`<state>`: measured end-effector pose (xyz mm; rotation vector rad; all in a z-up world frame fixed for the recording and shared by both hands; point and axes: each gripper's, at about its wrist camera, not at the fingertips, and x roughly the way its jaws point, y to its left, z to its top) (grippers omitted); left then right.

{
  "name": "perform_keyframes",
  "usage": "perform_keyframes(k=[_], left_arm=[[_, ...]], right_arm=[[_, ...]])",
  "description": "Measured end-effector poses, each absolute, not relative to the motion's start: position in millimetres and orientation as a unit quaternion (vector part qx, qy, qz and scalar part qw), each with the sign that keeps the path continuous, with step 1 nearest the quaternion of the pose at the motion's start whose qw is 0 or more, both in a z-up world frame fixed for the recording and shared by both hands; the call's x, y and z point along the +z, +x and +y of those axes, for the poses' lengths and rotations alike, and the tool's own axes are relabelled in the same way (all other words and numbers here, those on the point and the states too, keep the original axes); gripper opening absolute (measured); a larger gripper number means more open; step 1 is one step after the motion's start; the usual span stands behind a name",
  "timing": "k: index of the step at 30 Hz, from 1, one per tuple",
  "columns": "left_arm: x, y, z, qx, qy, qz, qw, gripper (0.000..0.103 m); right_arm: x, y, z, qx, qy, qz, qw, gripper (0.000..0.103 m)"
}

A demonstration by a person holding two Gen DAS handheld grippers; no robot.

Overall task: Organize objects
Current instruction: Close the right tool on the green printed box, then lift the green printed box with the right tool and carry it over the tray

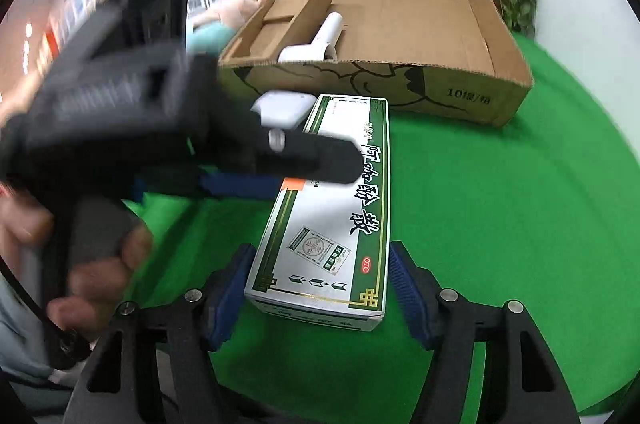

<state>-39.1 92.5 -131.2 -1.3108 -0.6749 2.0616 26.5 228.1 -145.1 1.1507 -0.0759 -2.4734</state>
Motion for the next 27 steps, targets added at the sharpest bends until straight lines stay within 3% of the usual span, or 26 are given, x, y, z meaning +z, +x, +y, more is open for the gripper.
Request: perform_keyframes(k=[2, 4, 10, 16, 27], left_arm=[[-130.6, -37.5, 93.8, 0.775, -0.496, -0.253, 0.299, 0.075], [-132.9, -37.8, 96.7, 0.77, -0.504, -0.252, 0.298, 0.059], [-127.6, -36.1, 91.2, 0.771, -0.493, -0.273, 0.297, 0.046], [-104.3, -30.6, 89.6, 0.787, -0.471, -0.265, 0.298, 0.04], [-53.7, -30.3, 101.2, 0.832, -0.423, -0.205, 0.293, 0.038]], right_arm=[[-144.6, 25.4, 234.1, -0.881, 0.415, -0.058, 0.22, 0.064], [-144.6, 25.7, 235.1, -0.877, 0.416, -0.072, 0.23, 0.064], [-147.5, 24.8, 230.2, -0.88, 0.415, -0.047, 0.226, 0.063], [-139.9, 33.1, 222.0, -0.893, 0.392, -0.032, 0.22, 0.061], [-116.8, 13.0, 223.5, -0.902, 0.352, -0.066, 0.241, 0.06]])
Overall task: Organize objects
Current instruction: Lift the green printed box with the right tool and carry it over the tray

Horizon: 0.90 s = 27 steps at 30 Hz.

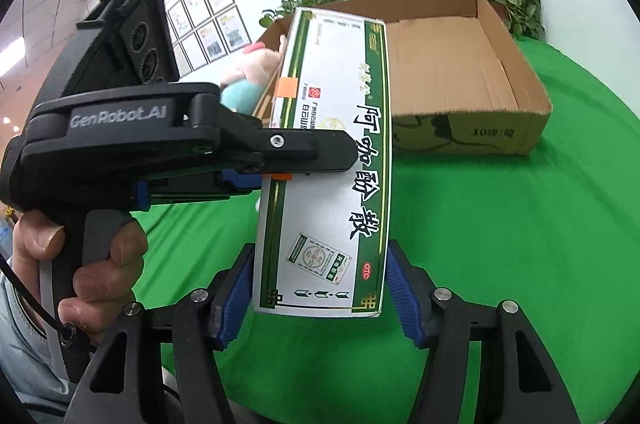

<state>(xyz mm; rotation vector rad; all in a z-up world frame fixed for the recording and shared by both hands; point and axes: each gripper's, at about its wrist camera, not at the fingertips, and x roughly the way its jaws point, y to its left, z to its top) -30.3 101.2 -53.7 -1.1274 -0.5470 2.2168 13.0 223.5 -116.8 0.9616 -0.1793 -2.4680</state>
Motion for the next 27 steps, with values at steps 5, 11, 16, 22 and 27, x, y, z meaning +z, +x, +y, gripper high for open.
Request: perform_keyframes(k=[5, 11, 16, 22, 27], left_arm=[[-28.0, -36.5, 100.5, 0.849, -0.397, -0.188, 0.294, 0.037], [-9.7, -44.7, 96.6, 0.863, -0.376, -0.17, 0.292, 0.037], [-5.2, -52.8, 86.4, 0.87, -0.371, -0.165, 0.281, 0.037], [32.8, -73.5, 79.7, 0.888, -0.344, -0.135, 0.273, 0.037], [45.6, -99.0, 81.7, 0.891, -0.342, -0.13, 0.269, 0.037]], right_arm=[[-98.9, 2.4, 226.9, -0.912, 0.32, -0.078, 0.243, 0.059], [-82.9, -9.0, 226.3, -0.918, 0.298, -0.078, 0.251, 0.059], [-79.0, -20.8, 222.2, -0.915, 0.295, -0.082, 0.263, 0.059], [-57.8, -44.2, 223.5, -0.919, 0.269, -0.095, 0.272, 0.059], [-39.6, -77.0, 226.5, -0.917, 0.271, -0.1, 0.274, 0.059]])
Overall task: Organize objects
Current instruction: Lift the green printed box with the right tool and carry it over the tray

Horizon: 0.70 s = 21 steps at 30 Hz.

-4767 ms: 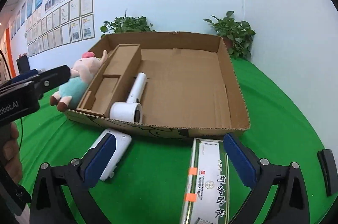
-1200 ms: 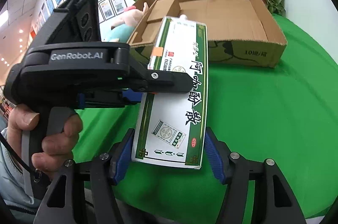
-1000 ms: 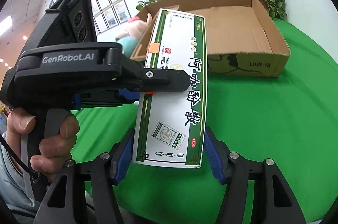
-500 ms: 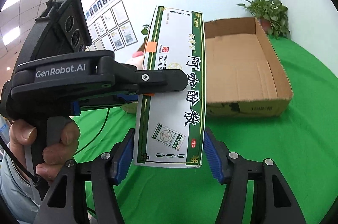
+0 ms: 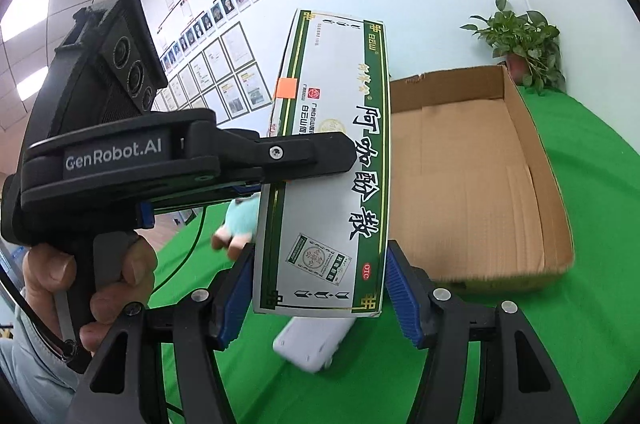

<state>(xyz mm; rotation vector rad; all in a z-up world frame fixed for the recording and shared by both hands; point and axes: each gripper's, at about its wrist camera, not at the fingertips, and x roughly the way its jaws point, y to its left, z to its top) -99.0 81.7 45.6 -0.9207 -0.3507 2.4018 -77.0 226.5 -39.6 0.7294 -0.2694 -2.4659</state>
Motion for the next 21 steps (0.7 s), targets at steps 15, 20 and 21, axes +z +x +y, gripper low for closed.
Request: perform_keyframes(k=[15, 20, 21], left_arm=[[1.2, -179.2, 95.2, 0.859, -0.422, -0.142, 0.253, 0.037], [-25.1, -196.6, 98.9, 0.853, -0.444, -0.135, 0.239, 0.037], [-27.9, -198.1, 99.3, 0.852, -0.447, -0.135, 0.237, 0.037]], right_arm=[[-65.6, -169.9, 246.1, -0.878, 0.365, -0.139, 0.277, 0.059], [-88.4, -192.4, 248.9, -0.859, 0.406, -0.151, 0.274, 0.059], [-93.4, -197.2, 249.2, -0.854, 0.414, -0.153, 0.274, 0.059]])
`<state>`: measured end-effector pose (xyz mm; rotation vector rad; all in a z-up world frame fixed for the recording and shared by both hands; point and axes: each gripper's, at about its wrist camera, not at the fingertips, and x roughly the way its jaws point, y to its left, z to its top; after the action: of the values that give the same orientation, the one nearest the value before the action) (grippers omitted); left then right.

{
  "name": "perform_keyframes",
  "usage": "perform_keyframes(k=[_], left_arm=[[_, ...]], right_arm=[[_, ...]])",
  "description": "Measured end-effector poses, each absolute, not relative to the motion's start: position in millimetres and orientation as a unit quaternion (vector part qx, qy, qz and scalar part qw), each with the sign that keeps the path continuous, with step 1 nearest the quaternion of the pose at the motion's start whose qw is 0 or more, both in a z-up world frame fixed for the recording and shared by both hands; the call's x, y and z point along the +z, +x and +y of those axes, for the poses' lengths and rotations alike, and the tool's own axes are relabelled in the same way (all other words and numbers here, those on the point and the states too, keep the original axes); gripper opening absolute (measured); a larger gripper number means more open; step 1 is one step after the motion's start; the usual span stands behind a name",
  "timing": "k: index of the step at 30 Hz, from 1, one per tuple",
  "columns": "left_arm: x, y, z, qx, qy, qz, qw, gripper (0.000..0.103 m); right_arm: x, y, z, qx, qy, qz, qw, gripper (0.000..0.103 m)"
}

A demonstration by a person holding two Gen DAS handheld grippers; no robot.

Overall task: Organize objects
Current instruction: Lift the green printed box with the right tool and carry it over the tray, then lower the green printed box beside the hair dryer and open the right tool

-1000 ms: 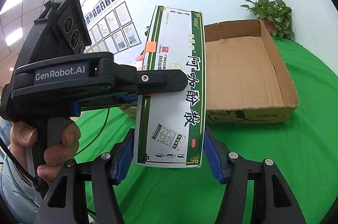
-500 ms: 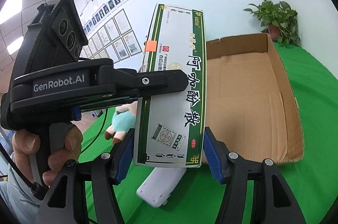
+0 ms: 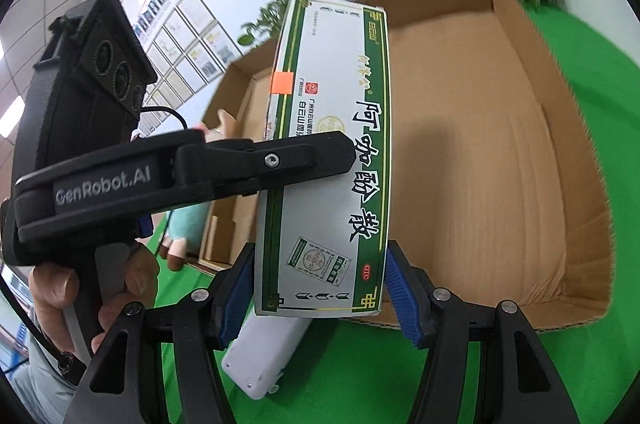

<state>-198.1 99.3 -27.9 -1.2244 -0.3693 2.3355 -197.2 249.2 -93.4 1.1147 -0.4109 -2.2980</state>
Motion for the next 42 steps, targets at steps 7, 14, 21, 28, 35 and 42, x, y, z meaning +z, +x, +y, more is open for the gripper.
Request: perform_keyframes(k=[7, 14, 21, 28, 35, 42], left_arm=[[-51.4, -214.3, 97.8, 0.844, -0.473, -0.131, 0.214, 0.04], [-66.5, -216.6, 94.4, 0.845, -0.488, -0.117, 0.184, 0.044], [-67.2, -210.6, 95.0, 0.842, -0.511, -0.087, 0.149, 0.052], [-44.9, -183.2, 75.7, 0.861, -0.491, -0.072, 0.115, 0.053], [-21.1, -160.8, 43.1, 0.886, -0.448, -0.079, 0.086, 0.053], [-16.9, -127.1, 15.9, 0.911, -0.4, -0.073, 0.07, 0.053]], right_arm=[[-112.6, -217.2, 245.4, -0.84, 0.45, -0.145, 0.265, 0.059], [-123.3, -231.3, 230.6, -0.834, 0.484, -0.109, 0.242, 0.059], [-126.6, -228.1, 223.3, -0.835, 0.492, -0.086, 0.23, 0.059], [-125.8, -236.5, 217.6, -0.835, 0.494, -0.092, 0.224, 0.06], [-134.0, -233.7, 220.9, -0.829, 0.503, -0.093, 0.226, 0.065], [-121.7, -226.1, 235.0, -0.846, 0.477, -0.107, 0.215, 0.078]])
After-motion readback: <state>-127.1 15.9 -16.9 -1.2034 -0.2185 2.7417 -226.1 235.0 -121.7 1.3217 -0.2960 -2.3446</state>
